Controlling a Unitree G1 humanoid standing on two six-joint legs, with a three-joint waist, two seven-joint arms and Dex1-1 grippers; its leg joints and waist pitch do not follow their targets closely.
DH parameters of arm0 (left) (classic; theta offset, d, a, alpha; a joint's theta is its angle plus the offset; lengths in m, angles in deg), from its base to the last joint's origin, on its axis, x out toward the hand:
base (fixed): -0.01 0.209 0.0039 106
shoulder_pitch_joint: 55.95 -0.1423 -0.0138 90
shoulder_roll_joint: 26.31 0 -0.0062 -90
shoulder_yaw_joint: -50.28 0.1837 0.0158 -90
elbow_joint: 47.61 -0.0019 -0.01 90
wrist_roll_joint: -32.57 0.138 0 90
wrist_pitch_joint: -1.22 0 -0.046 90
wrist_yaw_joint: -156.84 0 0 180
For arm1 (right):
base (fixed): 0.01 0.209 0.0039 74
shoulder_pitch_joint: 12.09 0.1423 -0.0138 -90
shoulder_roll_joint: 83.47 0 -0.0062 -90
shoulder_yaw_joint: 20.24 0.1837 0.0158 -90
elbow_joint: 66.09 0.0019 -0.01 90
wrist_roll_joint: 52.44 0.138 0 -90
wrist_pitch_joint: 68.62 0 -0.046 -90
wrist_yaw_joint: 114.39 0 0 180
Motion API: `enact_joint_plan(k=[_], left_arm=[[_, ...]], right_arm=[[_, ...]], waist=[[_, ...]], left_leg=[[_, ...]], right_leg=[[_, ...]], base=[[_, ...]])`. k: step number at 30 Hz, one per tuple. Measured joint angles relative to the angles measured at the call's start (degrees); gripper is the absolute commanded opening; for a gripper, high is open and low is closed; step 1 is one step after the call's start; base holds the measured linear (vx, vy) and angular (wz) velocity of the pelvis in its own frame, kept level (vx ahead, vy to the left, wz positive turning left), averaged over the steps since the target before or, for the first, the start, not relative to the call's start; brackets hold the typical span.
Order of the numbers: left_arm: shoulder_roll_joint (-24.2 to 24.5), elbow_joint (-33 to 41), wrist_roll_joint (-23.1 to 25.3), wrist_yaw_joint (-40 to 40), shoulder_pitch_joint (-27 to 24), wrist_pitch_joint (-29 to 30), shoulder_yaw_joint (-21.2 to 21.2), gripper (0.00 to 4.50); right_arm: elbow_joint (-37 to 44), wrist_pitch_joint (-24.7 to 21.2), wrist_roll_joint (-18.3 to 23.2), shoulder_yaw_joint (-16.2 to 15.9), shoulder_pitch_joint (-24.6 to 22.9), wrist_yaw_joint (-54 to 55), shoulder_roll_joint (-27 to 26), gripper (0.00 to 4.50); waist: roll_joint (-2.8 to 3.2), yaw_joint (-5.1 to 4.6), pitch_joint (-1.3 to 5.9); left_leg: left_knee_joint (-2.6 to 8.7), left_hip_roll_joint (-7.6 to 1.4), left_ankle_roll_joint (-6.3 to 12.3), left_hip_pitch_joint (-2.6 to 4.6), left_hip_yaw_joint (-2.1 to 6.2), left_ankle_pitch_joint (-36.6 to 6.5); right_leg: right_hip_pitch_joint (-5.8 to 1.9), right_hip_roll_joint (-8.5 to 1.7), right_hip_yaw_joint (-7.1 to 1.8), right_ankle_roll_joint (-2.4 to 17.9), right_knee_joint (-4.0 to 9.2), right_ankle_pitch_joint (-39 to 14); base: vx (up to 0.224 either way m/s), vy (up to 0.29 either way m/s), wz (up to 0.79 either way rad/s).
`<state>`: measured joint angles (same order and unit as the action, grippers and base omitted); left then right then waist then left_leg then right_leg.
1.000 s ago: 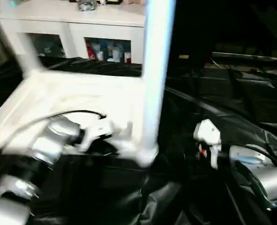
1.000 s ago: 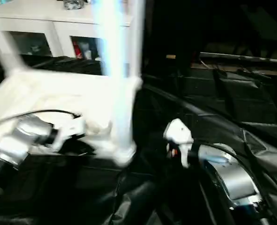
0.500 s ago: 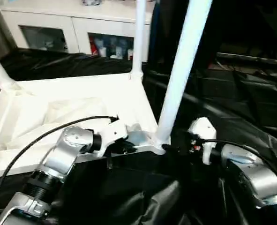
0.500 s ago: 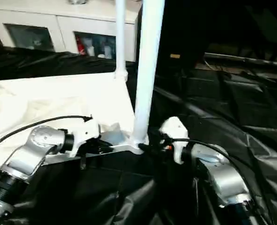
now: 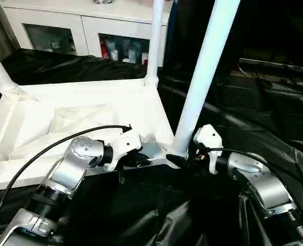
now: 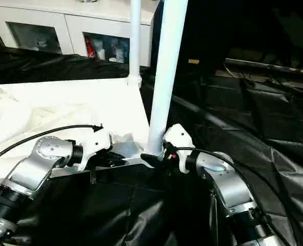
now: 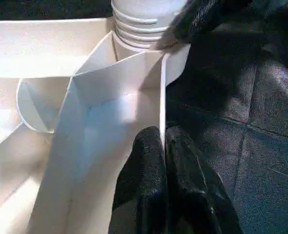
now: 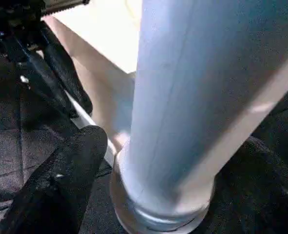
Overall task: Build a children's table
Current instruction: Rotate leg to tighten
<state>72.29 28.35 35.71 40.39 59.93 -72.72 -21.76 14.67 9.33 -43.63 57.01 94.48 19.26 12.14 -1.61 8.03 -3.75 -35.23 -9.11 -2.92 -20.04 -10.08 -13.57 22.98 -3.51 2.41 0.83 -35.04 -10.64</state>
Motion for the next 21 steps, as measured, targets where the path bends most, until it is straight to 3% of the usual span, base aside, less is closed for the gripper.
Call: enact_joint_plan(k=[9,19,21], left_arm=[[0.51,-0.01,-0.25,0.07,0.16,0.03,0.01,0.0],[0.77,-0.42,-0.7,-0.12,0.15,0.02,-0.07,0.0],[-0.35,-1.18,-0.47,-2.32,0.27,0.42,-0.54,0.0]], right_arm=[[-2.32,1.5,-0.65,-0.17,1.54,-0.19,-0.52,2.8],[-4.35,4.27,-1.23,-0.32,1.75,-0.34,-1.03,2.62],[-6.34,5.31,-1.75,0.86,1.83,2.5,-3.29,2.62]], waist=[[-0.25,-0.11,-0.13],[-0.34,-0.1,-0.09],[-0.38,-0.19,-0.06]], left_leg=[[0.26,0.0,-0.12,0.05,0.0,0.07],[0.76,0.0,-0.33,0.06,-0.01,0.49],[0.79,0.0,-0.34,0.11,-0.01,0.49]], right_leg=[[0.01,0.0,0.01,-0.05,0.03,-0.03],[0.0,0.01,0.05,-0.25,0.05,-0.15],[-0.04,0.02,0.06,-0.28,0.05,-0.17]], base=[[0.0,0.0,0.0],[0.0,0.0,0.0],[0.0,0.0,0.0]])
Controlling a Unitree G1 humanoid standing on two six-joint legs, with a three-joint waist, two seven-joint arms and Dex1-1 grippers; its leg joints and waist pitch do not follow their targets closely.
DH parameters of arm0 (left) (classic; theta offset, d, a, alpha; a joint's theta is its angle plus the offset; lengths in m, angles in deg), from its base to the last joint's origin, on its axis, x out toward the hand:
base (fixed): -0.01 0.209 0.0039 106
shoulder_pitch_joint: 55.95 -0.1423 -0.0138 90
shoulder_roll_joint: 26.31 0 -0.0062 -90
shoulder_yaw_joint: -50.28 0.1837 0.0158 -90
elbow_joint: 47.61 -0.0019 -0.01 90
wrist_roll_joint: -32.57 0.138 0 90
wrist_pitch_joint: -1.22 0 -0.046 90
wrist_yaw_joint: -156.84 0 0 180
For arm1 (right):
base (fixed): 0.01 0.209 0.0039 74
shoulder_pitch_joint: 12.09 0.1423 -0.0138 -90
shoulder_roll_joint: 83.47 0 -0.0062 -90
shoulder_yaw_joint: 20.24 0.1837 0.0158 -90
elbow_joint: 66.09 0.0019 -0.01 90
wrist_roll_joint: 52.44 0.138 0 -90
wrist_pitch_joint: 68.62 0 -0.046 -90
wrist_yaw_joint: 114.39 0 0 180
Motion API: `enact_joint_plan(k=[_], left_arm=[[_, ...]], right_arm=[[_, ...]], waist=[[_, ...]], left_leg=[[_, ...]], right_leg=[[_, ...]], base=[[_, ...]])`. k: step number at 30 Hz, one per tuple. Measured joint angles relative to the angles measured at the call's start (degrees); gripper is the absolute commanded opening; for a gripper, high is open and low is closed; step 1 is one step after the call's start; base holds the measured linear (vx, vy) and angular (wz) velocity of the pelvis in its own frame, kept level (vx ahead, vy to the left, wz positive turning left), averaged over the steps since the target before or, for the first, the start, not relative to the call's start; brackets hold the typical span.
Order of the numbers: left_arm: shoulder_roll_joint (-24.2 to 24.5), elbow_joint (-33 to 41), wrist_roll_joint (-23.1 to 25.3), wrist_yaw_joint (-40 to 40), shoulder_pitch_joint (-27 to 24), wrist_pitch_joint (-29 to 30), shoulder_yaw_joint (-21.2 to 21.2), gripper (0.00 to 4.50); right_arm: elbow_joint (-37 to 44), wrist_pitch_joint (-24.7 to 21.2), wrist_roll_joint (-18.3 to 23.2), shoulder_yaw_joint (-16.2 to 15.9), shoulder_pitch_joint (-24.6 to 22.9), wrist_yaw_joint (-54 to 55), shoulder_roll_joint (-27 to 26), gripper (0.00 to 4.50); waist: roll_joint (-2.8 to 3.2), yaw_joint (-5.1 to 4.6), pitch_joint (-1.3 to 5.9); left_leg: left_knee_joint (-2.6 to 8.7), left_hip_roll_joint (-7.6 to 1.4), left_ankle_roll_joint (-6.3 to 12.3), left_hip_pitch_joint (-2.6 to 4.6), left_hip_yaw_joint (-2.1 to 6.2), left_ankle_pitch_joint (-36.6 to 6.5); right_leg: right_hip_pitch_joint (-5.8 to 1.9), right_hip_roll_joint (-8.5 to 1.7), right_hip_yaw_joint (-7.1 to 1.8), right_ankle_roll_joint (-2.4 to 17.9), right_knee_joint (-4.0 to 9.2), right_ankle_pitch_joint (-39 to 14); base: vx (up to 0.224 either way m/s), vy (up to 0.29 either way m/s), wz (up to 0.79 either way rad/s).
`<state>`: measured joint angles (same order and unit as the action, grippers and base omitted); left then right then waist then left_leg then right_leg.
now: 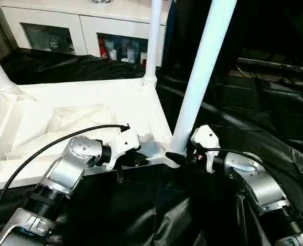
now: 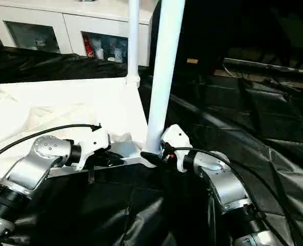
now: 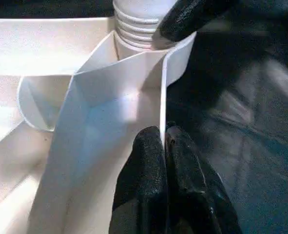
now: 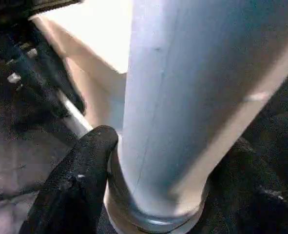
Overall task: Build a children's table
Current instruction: Rotate leg to tighten
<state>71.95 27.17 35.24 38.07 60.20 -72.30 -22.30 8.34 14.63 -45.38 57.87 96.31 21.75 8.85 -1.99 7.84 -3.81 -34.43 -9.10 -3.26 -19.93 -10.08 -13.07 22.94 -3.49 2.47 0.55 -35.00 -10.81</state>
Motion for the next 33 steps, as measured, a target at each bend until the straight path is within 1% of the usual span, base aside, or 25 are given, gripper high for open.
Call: enact_joint_plan(k=[2,4,5,6,7,8,9,10,12,14,16,18,19,21,23,25,26,27,29,31,33], left_arm=[[-0.76,-0.61,-0.01,-1.29,0.31,0.35,-0.01,0.0],[-4.28,-2.31,0.92,-5.64,1.24,1.35,-0.5,0.0],[-5.48,-2.96,1.32,-7.32,1.65,1.87,-0.64,0.0],[-8.32,-4.77,1.72,-10.18,2.49,2.63,-0.86,0.0],[-10.03,-5.73,2.32,-12.25,3.34,3.17,-0.82,0.0],[-11.23,-6.48,2.64,-13.68,3.89,3.51,-0.75,0.0],[-12.6,-7.18,2.95,-15.32,4.21,3.92,-0.73,0.0],[-13.48,-7.89,3.28,-16.29,4.63,4.18,-0.81,0.0],[-15.21,-9.92,3.77,-18.23,6.0,4.54,-0.89,0.0],[-15.77,-10.52,3.94,-19.12,6.32,4.54,-0.88,0.0],[-15.89,-10.83,4.01,-19.47,6.51,4.33,-0.88,0.0],[-15.85,-10.84,4.17,-19.51,6.58,4.18,-0.9,0.0],[-15.77,-10.82,4.25,-19.48,6.57,4.0,-0.9,0.0],[-15.16,-10.42,4.32,-19.08,6.39,3.45,-0.86,0.0],[-13.32,-9.33,3.76,-17.33,5.82,2.58,-0.81,0.0],[-11.75,-8.73,3.42,-15.63,5.63,1.98,-0.85,0.0],[-10.96,-8.48,3.17,-14.47,5.52,1.31,-0.83,0.0],[-9.33,-8.23,2.82,-12.21,5.46,0.26,-0.8,0.0],[-7.93,-8.14,2.09,-9.99,5.3,-0.7,-0.93,0.0],[-6.56,-8.0,1.26,-7.36,5.13,-1.82,-1.11,0.0],[-2.81,-7.35,-1.22,-1.21,4.21,-3.95,-1.19,0.0]], right_arm=[[-1.16,0.27,-0.07,0.37,0.41,2.03,-0.87,2.62],[-4.05,0.7,-0.51,2.99,0.7,9.2,-5.18,2.62],[-5.07,0.69,-0.78,3.67,1.2,12.26,-6.65,2.62],[-6.68,0.51,-1.27,4.72,1.93,17.41,-9.35,2.62],[-7.7,0.51,-2.03,5.52,2.44,20.94,-10.89,2.62],[-8.39,0.47,-2.61,5.83,3.0,23.41,-11.69,2.62],[-9.5,0.44,-3.39,5.93,3.83,25.76,-12.44,2.62],[-10.12,0.41,-4.01,6.12,4.32,27.35,-13.11,2.62],[-11.7,0.24,-5.09,7.29,5.56,30.75,-14.8,2.62],[-12.4,-0.13,-5.27,7.94,6.2,31.62,-15.46,3.31],[-12.68,-0.07,-4.96,8.63,6.5,31.69,-16.18,3.33],[-12.7,-0.09,-4.63,9.21,6.62,31.71,-16.89,3.6],[-12.71,-0.11,-4.45,9.22,6.67,31.7,-16.89,3.74],[-12.69,-0.18,-4.01,9.22,6.9,30.67,-16.89,3.74],[-11.89,-0.79,-2.32,8.99,7.0,25.85,-15.34,3.74],[-10.86,-1.69,-1.5,8.81,6.92,21.8,-13.71,3.74],[-10.06,-2.01,-1.02,8.24,6.64,19.33,-12.39,3.74],[-8.71,-2.07,-0.8,6.85,5.98,15.42,-9.96,3.74],[-7.7,-2.15,-0.65,6.34,5.59,12.36,-8.46,3.74],[-6.15,-2.13,-0.57,5.08,5.11,8.49,-5.74,3.74],[-2.47,-2.11,0.01,2.35,3.6,0.61,-0.16,3.74]], waist=[[0.02,-0.05,-0.01],[-0.04,-0.39,0.01],[-0.04,-0.63,0.02],[0.02,-0.89,-0.02],[0.02,-1.03,-0.01],[0.06,-1.26,-0.04],[0.23,-1.44,-0.08],[0.35,-1.46,-0.07],[0.35,-1.55,-0.09],[0.33,-1.63,-0.1],[0.33,-1.82,-0.11],[0.29,-2.03,-0.21],[0.27,-2.1,-0.26],[0.22,-2.37,-0.41],[0.13,-2.76,-0.52],[0.07,-2.79,-0.54],[0.09,-2.74,-0.54],[0.14,-2.69,-0.53],[0.18,-2.75,-0.52],[0.25,-2.69,-0.5],[0.44,-2.64,-0.46]], left_leg=[[0.01,0.0,0.0,-0.01,0.0,0.0],[0.02,0.0,-0.02,0.0,0.0,0.01],[0.03,0.01,-0.03,-0.01,0.0,0.02],[0.03,0.02,-0.03,-0.01,0.0,0.02],[0.03,0.02,-0.03,0.13,0.0,0.02],[0.08,0.02,-0.03,0.1,-0.01,0.02],[0.17,0.03,-0.03,0.1,-0.03,0.02],[0.28,0.03,-0.03,0.09,-0.03,0.02],[0.73,0.1,-0.02,0.04,-0.03,0.02],[0.98,0.12,-0.02,0.05,-0.03,0.02],[1.35,0.16,-0.02,-0.01,-0.03,0.02],[1.46,0.19,-0.02,-0.03,-0.04,0.02],[1.46,0.19,-0.02,-0.03,-0.04,0.02],[1.51,0.19,-0.02,-0.04,-0.04,0.02],[1.61,0.19,-0.02,-0.07,-0.04,0.02],[1.84,0.19,-0.01,-0.12,-0.04,0.03],[1.92,0.19,0.02,-0.16,-0.04,0.05],[2.18,0.16,0.14,-0.13,-0.04,0.64],[2.52,0.11,0.16,-0.18,-0.05,1.32],[2.77,0.08,0.15,-0.13,-0.05,1.32],[2.74,-0.17,-0.02,-0.18,-0.05,1.55]], right_leg=[[0.0,0.0,-0.01,-0.01,0.02,-0.01],[-0.01,0.0,-0.01,-0.02,0.03,-0.01],[-0.02,-0.01,-0.02,-0.02,0.07,-0.01],[-0.05,-0.01,-0.03,-0.03,0.14,-0.02],[-0.05,-0.02,-0.03,-0.03,0.19,-0.02],[-0.09,-0.01,-0.07,-0.04,0.28,-0.02],[-0.16,-0.01,-0.1,-0.04,0.45,-0.02],[-0.22,-0.01,-0.08,-0.04,0.63,-0.02],[-0.23,-0.01,-0.08,-0.04,1.11,-0.03],[-0.27,-0.01,-0.06,-0.04,1.48,-0.02],[-0.53,0.0,-0.01,-0.04,1.94,-0.02],[-0.56,-0.01,-0.04,-0.04,2.04,-0.03],[-0.58,-0.01,-0.04,-0.04,2.04,-0.03],[-0.58,-0.02,-0.03,-0.05,2.04,-0.03],[-0.51,-0.01,0.0,-0.05,2.03,-0.03],[-0.34,0.0,0.04,-0.04,2.0,-0.02],[-0.24,0.0,0.05,-0.02,1.94,-0.01],[-0.18,0.02,0.11,0.07,1.84,0.11],[-0.11,0.08,0.18,0.2,1.73,0.52],[-0.05,0.1,0.25,0.21,1.74,0.54],[0.12,0.26,0.39,0.56,1.73,0.54]], base=[[0.0,0.0,0.0],[0.0,0.0,0.0],[0.0,0.0,0.0],[0.0,0.0,0.0],[0.0,0.0,0.0],[0.0,0.0,0.0],[0.0,0.0,0.0],[0.0,0.0,0.0],[0.0,0.0,0.0],[0.0,0.0,0.0],[0.0,0.0,0.0],[0.0,0.0,0.0],[0.0,0.0,0.0],[0.0,0.0,0.0],[0.0,0.0,0.0],[0.0,0.0,0.0],[0.0,0.0,0.0],[0.0,0.0,0.0],[0.0,0.0,0.0],[0.0,0.0,0.0],[0.077,-0.014,0.0]])
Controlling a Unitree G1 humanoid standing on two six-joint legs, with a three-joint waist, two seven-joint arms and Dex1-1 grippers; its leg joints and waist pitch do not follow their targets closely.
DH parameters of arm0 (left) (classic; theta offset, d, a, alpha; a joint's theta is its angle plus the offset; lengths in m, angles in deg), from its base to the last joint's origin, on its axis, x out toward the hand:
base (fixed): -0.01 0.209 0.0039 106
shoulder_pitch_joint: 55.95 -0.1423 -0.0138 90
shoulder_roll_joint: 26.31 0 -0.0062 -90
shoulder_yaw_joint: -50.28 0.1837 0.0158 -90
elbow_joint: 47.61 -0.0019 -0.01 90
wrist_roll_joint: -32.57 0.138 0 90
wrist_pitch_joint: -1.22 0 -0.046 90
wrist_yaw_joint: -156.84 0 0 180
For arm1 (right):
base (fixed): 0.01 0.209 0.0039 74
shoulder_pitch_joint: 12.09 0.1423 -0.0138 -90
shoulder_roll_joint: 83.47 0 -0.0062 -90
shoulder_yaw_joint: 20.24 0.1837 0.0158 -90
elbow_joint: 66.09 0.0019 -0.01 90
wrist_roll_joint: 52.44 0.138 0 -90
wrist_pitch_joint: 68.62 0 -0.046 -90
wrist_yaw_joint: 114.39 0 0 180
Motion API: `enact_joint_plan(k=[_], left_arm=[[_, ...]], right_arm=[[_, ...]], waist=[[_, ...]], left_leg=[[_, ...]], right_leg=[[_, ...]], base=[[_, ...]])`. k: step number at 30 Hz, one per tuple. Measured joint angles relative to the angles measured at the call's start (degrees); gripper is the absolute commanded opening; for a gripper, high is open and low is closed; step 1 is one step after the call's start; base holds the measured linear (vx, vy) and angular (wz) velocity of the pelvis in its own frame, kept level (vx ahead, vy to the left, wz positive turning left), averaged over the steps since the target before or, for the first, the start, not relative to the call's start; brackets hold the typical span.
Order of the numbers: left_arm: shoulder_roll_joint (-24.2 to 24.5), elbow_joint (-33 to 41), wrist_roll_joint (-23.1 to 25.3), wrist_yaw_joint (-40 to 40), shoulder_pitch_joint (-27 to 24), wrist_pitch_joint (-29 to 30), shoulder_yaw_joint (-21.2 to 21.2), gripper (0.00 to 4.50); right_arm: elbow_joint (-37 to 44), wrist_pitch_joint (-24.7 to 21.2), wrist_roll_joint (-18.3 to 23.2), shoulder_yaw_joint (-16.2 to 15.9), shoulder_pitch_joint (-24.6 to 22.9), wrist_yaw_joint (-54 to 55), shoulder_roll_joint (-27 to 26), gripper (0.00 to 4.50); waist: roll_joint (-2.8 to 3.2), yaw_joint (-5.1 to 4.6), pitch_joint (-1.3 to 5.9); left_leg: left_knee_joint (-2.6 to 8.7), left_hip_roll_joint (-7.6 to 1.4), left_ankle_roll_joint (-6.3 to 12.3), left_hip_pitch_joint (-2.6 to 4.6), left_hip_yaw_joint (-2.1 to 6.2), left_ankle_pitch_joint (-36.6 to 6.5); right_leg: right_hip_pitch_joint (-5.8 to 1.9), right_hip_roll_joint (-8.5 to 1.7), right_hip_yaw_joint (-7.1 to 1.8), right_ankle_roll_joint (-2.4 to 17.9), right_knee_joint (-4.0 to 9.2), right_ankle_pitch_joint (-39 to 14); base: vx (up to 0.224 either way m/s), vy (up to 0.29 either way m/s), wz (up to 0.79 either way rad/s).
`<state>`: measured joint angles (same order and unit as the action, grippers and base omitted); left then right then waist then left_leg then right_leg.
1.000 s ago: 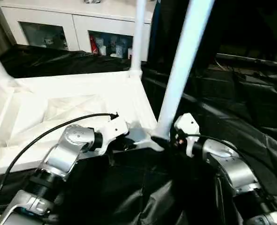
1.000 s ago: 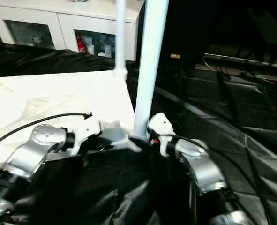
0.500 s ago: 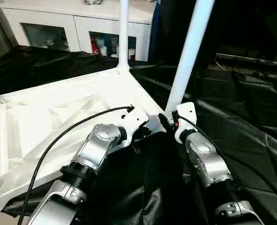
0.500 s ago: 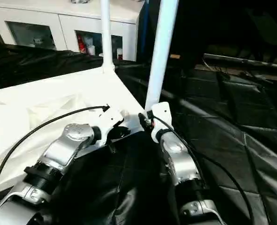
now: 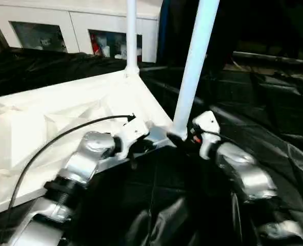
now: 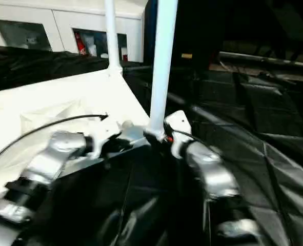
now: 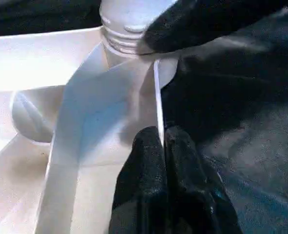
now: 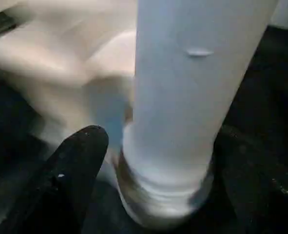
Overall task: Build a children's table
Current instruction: Rotate leg to tighten
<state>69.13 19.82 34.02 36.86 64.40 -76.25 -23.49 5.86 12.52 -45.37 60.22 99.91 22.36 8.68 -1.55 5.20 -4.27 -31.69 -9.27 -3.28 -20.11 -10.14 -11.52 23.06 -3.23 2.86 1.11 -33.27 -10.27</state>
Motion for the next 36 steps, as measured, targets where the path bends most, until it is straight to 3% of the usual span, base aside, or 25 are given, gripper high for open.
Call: enact_joint_plan(k=[4,8,24,28,30,36], left_arm=[[4.85,0.73,-2.44,8.41,-0.6,-2.21,-0.11,0.0],[6.35,1.43,-3.53,13.28,-0.7,-2.58,0.11,0.0],[7.09,1.45,-4.6,16.84,-1.06,-4.03,1.11,0.0],[7.08,1.4,-4.62,16.82,-1.13,-4.29,1.13,0.0],[7.05,1.39,-4.65,16.75,-1.17,-4.37,1.13,0.0],[7.08,1.4,-4.69,16.63,-1.41,-4.75,1.04,0.0]], right_arm=[[2.28,-0.8,0.46,-2.3,-1.28,-8.82,3.31,3.74],[3.58,-1.03,1.67,-3.62,-1.45,-14.0,4.99,3.74],[6.15,-2.26,4.52,-4.44,-1.65,-20.87,6.62,3.74],[6.14,-2.27,4.52,-4.4,-1.64,-20.71,6.72,3.48],[6.05,-2.31,4.49,-4.38,-1.63,-20.69,6.76,3.11],[5.51,-2.27,4.45,-4.3,-1.35,-20.57,6.56,2.76]], waist=[[0.06,0.0,-0.02],[0.12,0.58,-0.08],[0.16,1.25,-0.45],[0.16,1.25,-0.45],[0.11,1.26,-0.48],[0.12,1.28,-0.47]], left_leg=[[-0.15,-0.16,0.6,-0.28,0.01,0.49],[-0.36,-0.17,0.73,-0.54,0.02,0.41],[-0.78,-0.53,0.42,-0.6,0.0,0.6],[-0.8,-0.55,0.43,-0.63,0.0,0.6],[-0.8,-0.56,0.42,-0.63,0.0,0.6],[-0.82,-0.56,0.43,-0.62,0.0,0.61]], right_leg=[[0.19,0.05,0.25,0.43,-0.34,-0.57],[0.29,-0.04,0.41,0.55,-0.37,-0.64],[0.21,-0.11,0.84,0.63,-0.89,-0.69],[0.21,-0.11,0.85,0.63,-0.89,-0.69],[0.21,-0.11,0.86,0.63,-0.9,-0.69],[0.2,-0.11,0.87,0.63,-0.92,-0.69]], base=[[0.062,-0.002,0.01],[0.0,0.0,0.0],[0.0,0.0,0.0],[0.0,0.0,0.0],[0.0,0.0,0.0],[0.0,0.0,0.0]])
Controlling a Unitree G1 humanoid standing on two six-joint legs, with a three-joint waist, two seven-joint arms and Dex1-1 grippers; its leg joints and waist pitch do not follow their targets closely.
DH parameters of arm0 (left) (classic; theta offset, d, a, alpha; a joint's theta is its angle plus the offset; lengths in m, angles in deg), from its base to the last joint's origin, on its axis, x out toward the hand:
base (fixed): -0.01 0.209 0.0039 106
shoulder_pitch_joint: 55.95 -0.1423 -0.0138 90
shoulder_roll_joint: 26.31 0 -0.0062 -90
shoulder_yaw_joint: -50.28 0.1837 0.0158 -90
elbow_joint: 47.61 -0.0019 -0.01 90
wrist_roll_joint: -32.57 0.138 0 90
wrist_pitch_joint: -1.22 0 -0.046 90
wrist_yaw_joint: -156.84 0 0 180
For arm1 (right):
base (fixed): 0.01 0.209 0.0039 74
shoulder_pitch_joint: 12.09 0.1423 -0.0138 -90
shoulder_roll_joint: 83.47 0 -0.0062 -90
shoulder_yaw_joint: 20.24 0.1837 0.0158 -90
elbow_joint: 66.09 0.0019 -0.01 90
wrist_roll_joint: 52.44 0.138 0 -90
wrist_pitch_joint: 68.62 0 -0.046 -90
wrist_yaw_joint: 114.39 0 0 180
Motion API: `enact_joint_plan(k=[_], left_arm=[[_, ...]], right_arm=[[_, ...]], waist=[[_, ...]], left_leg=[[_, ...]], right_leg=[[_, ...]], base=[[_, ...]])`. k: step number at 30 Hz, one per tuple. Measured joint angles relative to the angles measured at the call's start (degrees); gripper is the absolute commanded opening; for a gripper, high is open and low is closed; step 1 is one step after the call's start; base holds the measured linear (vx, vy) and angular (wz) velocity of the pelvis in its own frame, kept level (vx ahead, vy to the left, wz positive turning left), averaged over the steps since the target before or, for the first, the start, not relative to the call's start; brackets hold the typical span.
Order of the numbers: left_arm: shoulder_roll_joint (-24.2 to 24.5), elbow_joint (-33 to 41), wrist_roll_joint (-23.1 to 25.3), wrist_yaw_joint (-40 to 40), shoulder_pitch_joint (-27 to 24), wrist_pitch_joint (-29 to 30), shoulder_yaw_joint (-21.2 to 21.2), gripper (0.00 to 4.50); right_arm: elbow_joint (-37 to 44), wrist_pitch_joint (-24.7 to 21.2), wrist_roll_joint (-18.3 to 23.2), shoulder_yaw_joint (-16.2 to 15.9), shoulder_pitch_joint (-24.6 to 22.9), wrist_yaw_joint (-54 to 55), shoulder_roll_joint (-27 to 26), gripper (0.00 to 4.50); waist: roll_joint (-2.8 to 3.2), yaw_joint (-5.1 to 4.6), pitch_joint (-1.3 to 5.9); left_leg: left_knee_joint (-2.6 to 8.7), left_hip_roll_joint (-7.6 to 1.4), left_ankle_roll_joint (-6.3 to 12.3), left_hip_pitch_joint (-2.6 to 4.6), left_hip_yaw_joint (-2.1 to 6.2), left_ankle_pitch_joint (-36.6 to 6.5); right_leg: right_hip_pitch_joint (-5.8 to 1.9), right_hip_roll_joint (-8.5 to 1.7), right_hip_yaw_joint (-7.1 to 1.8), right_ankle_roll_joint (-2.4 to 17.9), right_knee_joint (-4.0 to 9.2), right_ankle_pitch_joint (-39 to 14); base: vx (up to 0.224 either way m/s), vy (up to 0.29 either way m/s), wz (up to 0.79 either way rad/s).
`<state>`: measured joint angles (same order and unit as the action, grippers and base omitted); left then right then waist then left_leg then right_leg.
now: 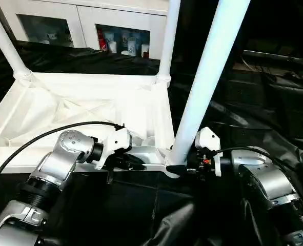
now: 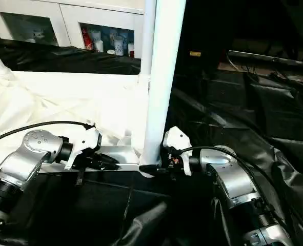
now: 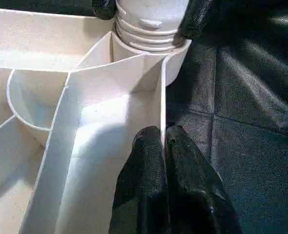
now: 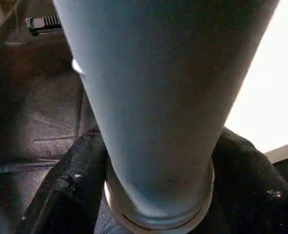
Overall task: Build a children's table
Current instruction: Rotate leg to tighten
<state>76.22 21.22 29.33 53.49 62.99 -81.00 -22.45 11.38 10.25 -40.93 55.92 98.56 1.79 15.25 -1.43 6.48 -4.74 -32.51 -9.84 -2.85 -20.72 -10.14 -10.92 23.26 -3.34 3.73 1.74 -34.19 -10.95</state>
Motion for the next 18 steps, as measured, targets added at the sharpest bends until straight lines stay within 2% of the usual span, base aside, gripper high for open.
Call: enact_joint_plan(k=[11,15,18], left_arm=[[-0.19,-0.35,0.68,-2.58,-0.67,-0.68,-0.12,0.0],[-3.97,-2.31,3.23,-11.13,0.16,1.08,-1.23,0.0],[-7.68,-2.7,4.97,-17.05,1.02,3.43,-1.12,0.0]], right_arm=[[-1.41,1.27,-0.5,0.43,-0.46,2.67,-1.82,2.67],[-4.95,1.26,-2.68,3.59,-0.54,17.0,-8.31,2.67],[-6.83,0.0,-3.34,6.64,-0.18,27.58,-12.95,2.67]], waist=[[0.11,0.0,0.06],[0.24,-0.52,0.14],[0.29,-0.73,0.15]], left_leg=[[-0.07,-0.02,-0.33,0.36,0.0,-0.09],[0.03,-0.02,-0.64,0.77,0.0,-0.02],[0.02,-0.02,-0.68,0.88,0.01,0.0]], right_leg=[[-0.27,0.0,0.0,0.0,-0.18,0.0],[-0.79,-0.03,-0.01,0.03,-0.19,0.02],[-0.81,-0.06,-0.01,-0.28,-0.12,-0.16]], base=[[0.0,0.0,0.0],[-0.015,-0.001,-0.01],[-0.019,-0.001,-0.01]])
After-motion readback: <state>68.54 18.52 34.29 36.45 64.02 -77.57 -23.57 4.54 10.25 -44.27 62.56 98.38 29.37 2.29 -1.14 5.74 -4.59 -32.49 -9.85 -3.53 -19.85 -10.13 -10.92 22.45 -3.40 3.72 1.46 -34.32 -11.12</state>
